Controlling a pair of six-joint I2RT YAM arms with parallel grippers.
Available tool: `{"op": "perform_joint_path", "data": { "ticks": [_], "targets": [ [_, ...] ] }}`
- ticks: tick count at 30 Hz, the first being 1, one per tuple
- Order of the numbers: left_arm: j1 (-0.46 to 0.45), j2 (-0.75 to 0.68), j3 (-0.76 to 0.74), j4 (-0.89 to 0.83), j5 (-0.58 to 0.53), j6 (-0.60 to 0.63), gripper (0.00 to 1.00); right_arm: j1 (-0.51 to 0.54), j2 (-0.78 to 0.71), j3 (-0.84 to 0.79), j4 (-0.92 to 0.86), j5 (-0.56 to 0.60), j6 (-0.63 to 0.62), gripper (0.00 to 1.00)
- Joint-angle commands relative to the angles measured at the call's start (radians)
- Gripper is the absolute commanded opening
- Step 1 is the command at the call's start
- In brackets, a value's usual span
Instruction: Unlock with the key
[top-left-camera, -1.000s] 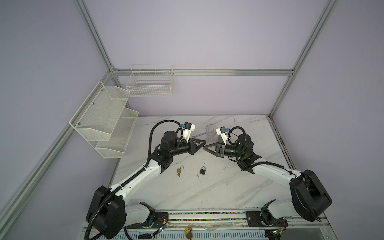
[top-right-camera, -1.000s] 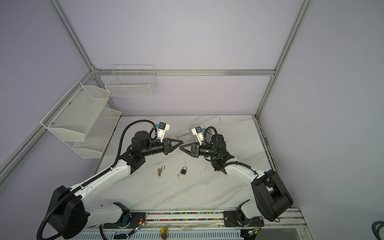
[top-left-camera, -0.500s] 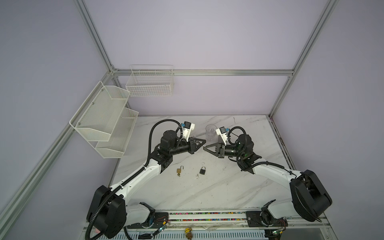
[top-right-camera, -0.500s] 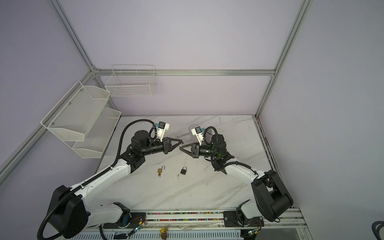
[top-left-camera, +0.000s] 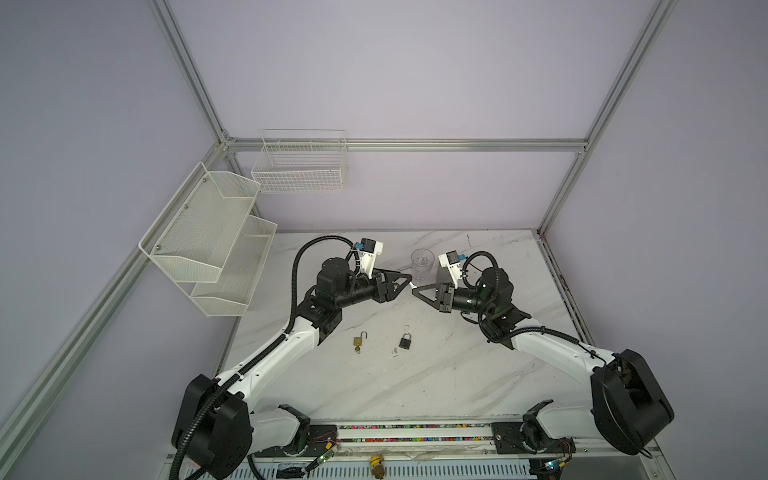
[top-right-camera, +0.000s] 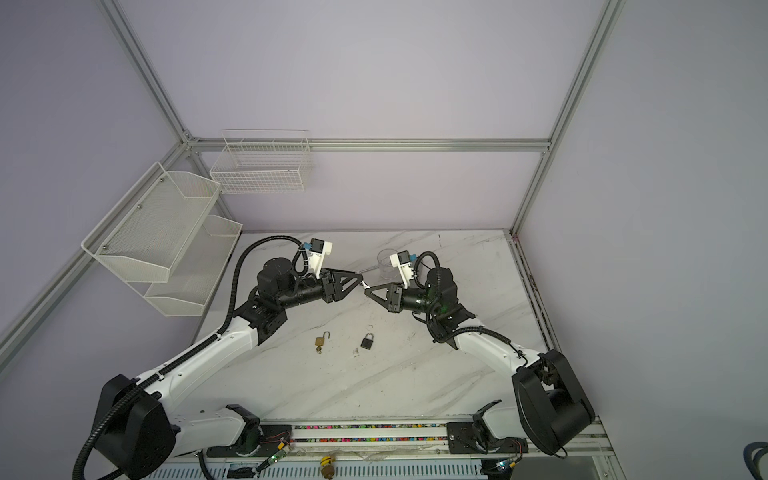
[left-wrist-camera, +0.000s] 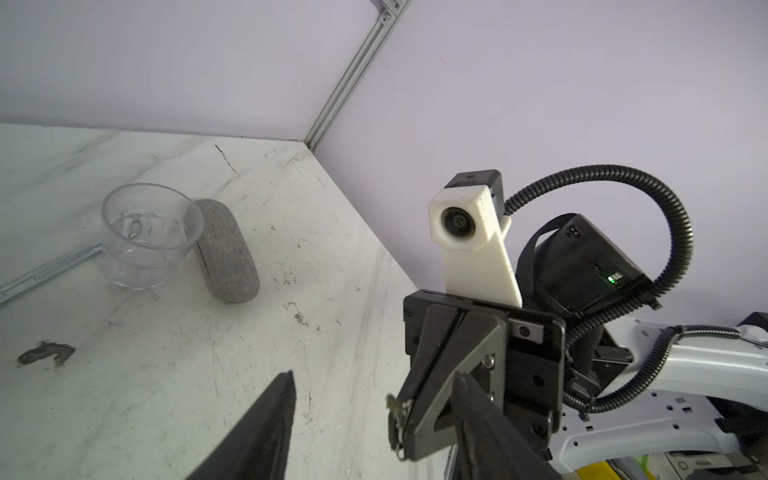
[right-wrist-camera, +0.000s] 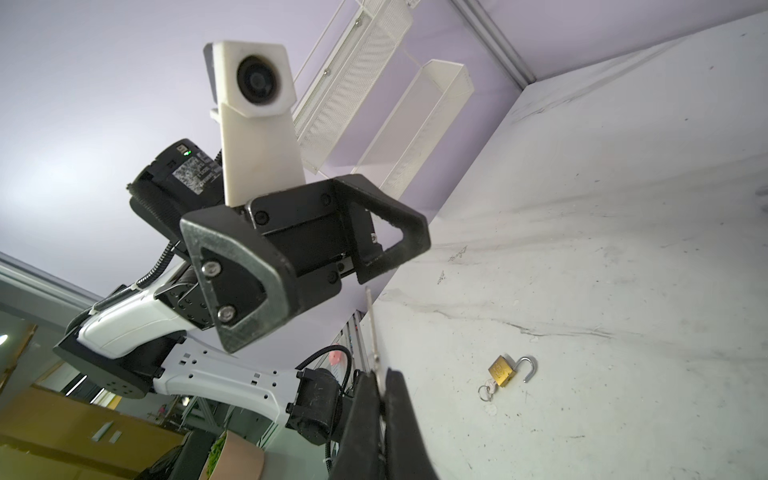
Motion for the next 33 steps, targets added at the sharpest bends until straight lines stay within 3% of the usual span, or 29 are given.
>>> {"op": "perform_joint_path", "data": {
  "ticks": [1,9,13,21,33],
  "targets": [
    [0.002,-0.075,0.075,-0.034,-0.104,0.015,0.66,-0.026,-0.031,-0.016,-0.094,0.058,-0.026,0.0],
    [-0.081,-0.135,0.015,-0.27,-0.338,0.002,0.69,-0.066,-0.073,-0.017,-0.32,0.199,-0.104,0.0],
    [-0.16,-0.11,0.02,-0.407,-0.444,0.014,0.69,-0.079,-0.077,-0.023,-0.411,0.291,-0.099,0.0],
    [-0.303,0.031,0.076,-0.597,-0.612,0.036,0.69,-0.096,-0.051,-0.056,-0.432,0.318,-0.096,0.0],
    [-0.422,0.373,0.217,-0.677,-0.656,0.037,0.7,-0.116,-0.023,-0.066,-0.454,0.39,-0.119,0.0]
  ]
}}
